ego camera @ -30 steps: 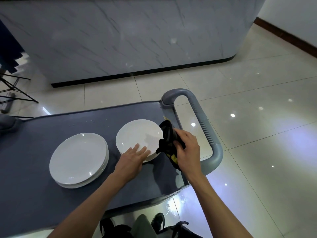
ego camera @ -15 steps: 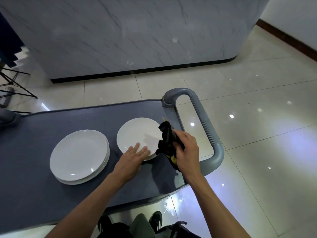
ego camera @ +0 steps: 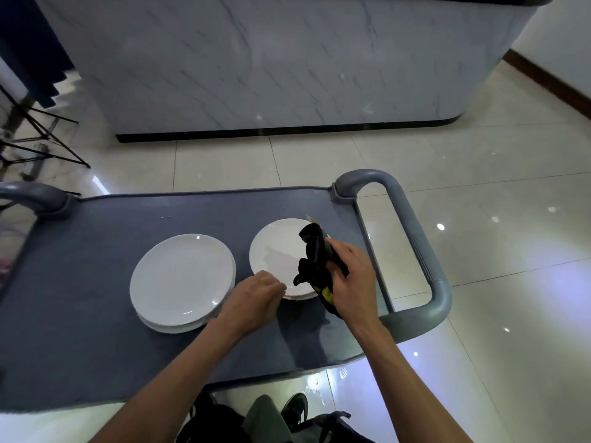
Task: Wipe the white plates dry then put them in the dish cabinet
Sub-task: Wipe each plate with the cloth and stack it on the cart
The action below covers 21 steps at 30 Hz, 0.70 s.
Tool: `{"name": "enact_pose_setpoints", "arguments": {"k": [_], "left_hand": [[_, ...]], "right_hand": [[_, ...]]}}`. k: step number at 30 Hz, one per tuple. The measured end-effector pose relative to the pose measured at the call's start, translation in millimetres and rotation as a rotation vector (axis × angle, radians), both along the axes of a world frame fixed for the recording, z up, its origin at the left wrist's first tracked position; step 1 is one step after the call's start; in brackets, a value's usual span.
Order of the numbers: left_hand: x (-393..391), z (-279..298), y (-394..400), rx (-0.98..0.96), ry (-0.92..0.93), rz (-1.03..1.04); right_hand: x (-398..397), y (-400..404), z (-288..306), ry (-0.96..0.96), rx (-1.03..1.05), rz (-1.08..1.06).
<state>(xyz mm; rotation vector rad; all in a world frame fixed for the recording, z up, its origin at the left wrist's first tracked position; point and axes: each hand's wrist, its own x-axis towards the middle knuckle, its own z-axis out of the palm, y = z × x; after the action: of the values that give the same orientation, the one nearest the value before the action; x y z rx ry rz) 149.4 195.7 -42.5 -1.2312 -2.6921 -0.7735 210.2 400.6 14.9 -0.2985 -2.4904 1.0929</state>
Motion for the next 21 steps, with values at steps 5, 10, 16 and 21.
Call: {"name": "enact_pose_setpoints", "arguments": {"k": [5,10,16,21], "left_hand": [[-12.9,14.9,-47.8,0.048,0.015,0.135],[-27.2,17.6,-109.0,0.082,-0.01,0.36],[-44.8,-0.4,-192.1,0.208,-0.264,0.796],[-56.3,-14.1,-229.4,0.234,-0.577,0.981]], "right_hand": [[-27.6,-41.7,6.4,0.02,0.014,0.063],[-54.6,-96.1,12.3,0.032,0.03,0.126],[-85.2,-161.0,14.9,0.008,0.013,0.263],[-103.9,-200.5,6.7,-0.048,0.012,0.322]]}}
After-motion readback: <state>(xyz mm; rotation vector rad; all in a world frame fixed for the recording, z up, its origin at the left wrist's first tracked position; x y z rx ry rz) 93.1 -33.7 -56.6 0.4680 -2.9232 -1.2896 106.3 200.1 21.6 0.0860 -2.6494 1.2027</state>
